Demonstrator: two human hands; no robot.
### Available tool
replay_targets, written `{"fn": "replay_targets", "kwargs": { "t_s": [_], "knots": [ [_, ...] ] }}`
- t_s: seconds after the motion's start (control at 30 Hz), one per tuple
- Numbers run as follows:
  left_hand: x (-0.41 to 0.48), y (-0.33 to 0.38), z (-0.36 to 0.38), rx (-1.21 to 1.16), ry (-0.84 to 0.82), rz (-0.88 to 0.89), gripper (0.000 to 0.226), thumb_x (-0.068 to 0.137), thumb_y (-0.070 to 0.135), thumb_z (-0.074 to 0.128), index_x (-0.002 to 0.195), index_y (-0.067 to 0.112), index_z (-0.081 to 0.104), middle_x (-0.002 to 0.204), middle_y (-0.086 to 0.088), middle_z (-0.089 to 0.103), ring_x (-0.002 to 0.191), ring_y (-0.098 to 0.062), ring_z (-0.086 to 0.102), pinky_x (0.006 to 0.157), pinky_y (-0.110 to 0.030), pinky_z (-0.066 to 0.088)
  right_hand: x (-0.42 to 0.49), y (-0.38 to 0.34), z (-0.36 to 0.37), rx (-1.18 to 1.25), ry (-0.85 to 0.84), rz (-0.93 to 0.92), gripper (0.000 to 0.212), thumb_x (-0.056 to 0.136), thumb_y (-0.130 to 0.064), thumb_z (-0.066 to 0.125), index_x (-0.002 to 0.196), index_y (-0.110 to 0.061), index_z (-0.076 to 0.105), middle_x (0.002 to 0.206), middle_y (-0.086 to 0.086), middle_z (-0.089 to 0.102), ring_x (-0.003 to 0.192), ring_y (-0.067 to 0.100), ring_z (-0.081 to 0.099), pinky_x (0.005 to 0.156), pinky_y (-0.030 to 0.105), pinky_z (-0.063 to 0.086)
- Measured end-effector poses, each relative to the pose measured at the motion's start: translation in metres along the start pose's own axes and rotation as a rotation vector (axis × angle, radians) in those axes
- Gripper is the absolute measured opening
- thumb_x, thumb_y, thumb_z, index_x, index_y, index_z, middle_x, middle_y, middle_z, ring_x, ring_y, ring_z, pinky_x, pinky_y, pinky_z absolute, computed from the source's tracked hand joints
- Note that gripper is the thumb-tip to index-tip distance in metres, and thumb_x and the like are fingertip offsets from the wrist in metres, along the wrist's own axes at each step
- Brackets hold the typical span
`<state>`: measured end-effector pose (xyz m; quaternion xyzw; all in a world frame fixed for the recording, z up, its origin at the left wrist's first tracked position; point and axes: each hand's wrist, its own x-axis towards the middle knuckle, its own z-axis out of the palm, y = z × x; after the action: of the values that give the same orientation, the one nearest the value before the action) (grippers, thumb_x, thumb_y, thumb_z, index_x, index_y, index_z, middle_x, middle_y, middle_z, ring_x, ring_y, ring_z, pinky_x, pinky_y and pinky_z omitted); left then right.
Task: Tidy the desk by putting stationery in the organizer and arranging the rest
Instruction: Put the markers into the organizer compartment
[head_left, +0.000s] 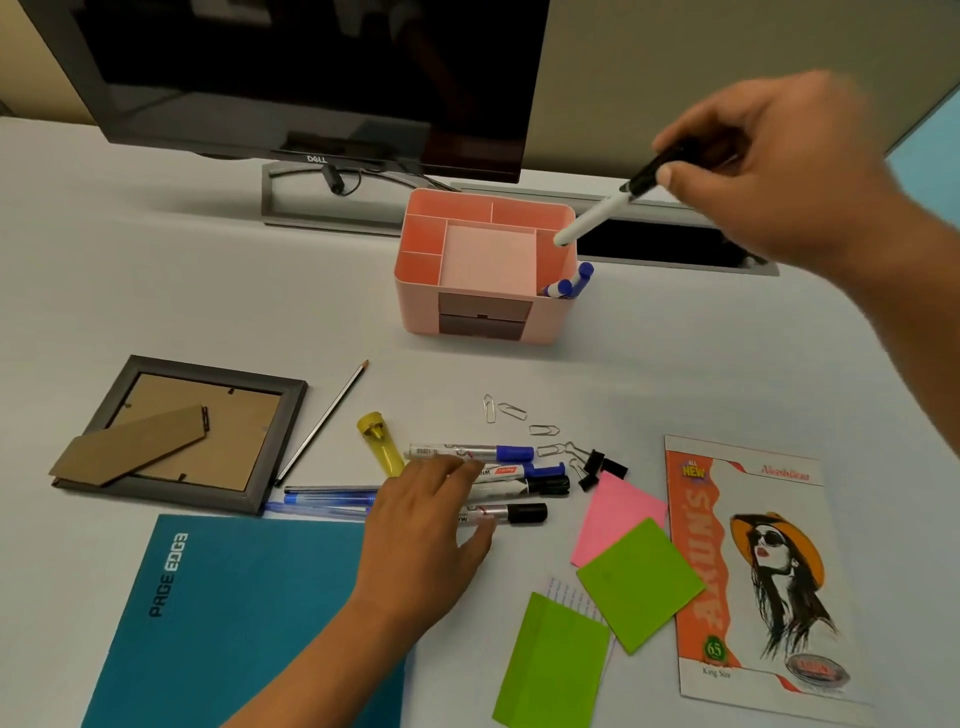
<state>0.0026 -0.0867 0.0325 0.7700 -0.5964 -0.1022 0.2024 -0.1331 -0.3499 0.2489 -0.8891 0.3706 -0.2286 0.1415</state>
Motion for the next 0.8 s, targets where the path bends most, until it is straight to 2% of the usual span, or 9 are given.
{"fn": "replay_targets", "kwargs": {
  "t_s": [0.03, 0.07, 0.17, 0.33, 0.43, 0.53, 0.7, 0.8],
  "knots": [
    [-0.001, 0.000, 0.003, 0.021, -0.008, 0.007, 0.055, 0.076, 0.042, 0.074, 0.125, 0.022, 0.059, 0.115, 0.004, 0.062, 0.101, -0.019, 0.059, 0.083, -0.035, 0.049, 0.008, 0.004, 0.009, -0.056, -0.029, -0.009, 0.020, 0.086, -0.020, 0.068, 0.106, -0.019, 0.072, 0.087, -0.002, 0.068, 0.070, 0.008, 0.061, 0.065, 0.001, 0.045],
    [-0.002, 0.000, 0.005, 0.044, -0.016, 0.018, 0.055, 0.075, 0.043, 0.075, 0.124, 0.022, 0.060, 0.113, 0.004, 0.062, 0.098, -0.020, 0.060, 0.081, -0.036, 0.049, 0.015, 0.009, 0.018, -0.116, -0.060, -0.024, 0.020, 0.086, -0.020, 0.068, 0.106, -0.018, 0.072, 0.090, -0.001, 0.069, 0.072, 0.008, 0.060, 0.067, 0.003, 0.042],
    [-0.003, 0.001, 0.012, 0.094, -0.028, 0.049, 0.054, 0.070, 0.043, 0.079, 0.118, 0.022, 0.064, 0.105, 0.004, 0.063, 0.090, -0.020, 0.060, 0.075, -0.035, 0.051, 0.031, 0.020, 0.044, -0.265, -0.163, -0.120, 0.022, 0.088, -0.016, 0.065, 0.109, -0.015, 0.071, 0.104, 0.006, 0.071, 0.085, 0.017, 0.062, 0.082, 0.021, 0.046],
    [-0.003, -0.002, 0.018, 0.100, -0.033, 0.077, 0.045, 0.067, 0.037, 0.082, 0.108, 0.024, 0.068, 0.098, 0.007, 0.061, 0.084, -0.017, 0.058, 0.068, -0.032, 0.049, 0.040, 0.033, 0.074, -0.370, -0.306, -0.149, 0.022, 0.089, -0.015, 0.061, 0.108, -0.022, 0.070, 0.105, 0.002, 0.071, 0.090, 0.023, 0.063, 0.079, 0.040, 0.055],
    [0.000, -0.003, 0.018, 0.095, -0.017, 0.078, 0.041, 0.071, 0.032, 0.080, 0.109, 0.022, 0.068, 0.098, 0.005, 0.061, 0.083, -0.019, 0.058, 0.067, -0.033, 0.048, 0.038, 0.039, 0.086, -0.356, -0.405, -0.105, 0.025, 0.092, -0.015, 0.058, 0.113, -0.024, 0.070, 0.109, -0.001, 0.071, 0.094, 0.020, 0.062, 0.081, 0.037, 0.054],
    [0.005, -0.002, 0.016, 0.100, -0.009, 0.062, 0.035, 0.074, 0.030, 0.076, 0.106, 0.020, 0.069, 0.099, 0.003, 0.062, 0.083, -0.021, 0.059, 0.068, -0.035, 0.049, 0.035, 0.039, 0.092, -0.280, -0.512, -0.056, 0.029, 0.095, -0.010, 0.054, 0.118, -0.022, 0.068, 0.115, -0.002, 0.068, 0.094, 0.014, 0.056, 0.084, 0.029, 0.046],
    [0.010, 0.000, 0.013, 0.127, -0.037, 0.044, 0.029, 0.074, 0.031, 0.075, 0.101, 0.020, 0.071, 0.094, 0.003, 0.063, 0.082, -0.020, 0.059, 0.066, -0.035, 0.050, 0.030, 0.036, 0.088, -0.170, -0.556, 0.000, 0.044, 0.095, 0.002, 0.042, 0.129, -0.021, 0.059, 0.125, -0.001, 0.064, 0.114, 0.018, 0.057, 0.095, 0.030, 0.045],
    [0.012, 0.000, 0.013, 0.142, -0.070, 0.045, 0.029, 0.072, 0.031, 0.075, 0.099, 0.021, 0.070, 0.091, 0.004, 0.062, 0.081, -0.020, 0.059, 0.066, -0.035, 0.049, 0.025, 0.040, 0.087, -0.103, -0.517, 0.101, 0.054, 0.089, 0.008, 0.041, 0.134, -0.020, 0.052, 0.126, 0.002, 0.063, 0.114, 0.017, 0.058, 0.093, 0.026, 0.046]
  ]
}}
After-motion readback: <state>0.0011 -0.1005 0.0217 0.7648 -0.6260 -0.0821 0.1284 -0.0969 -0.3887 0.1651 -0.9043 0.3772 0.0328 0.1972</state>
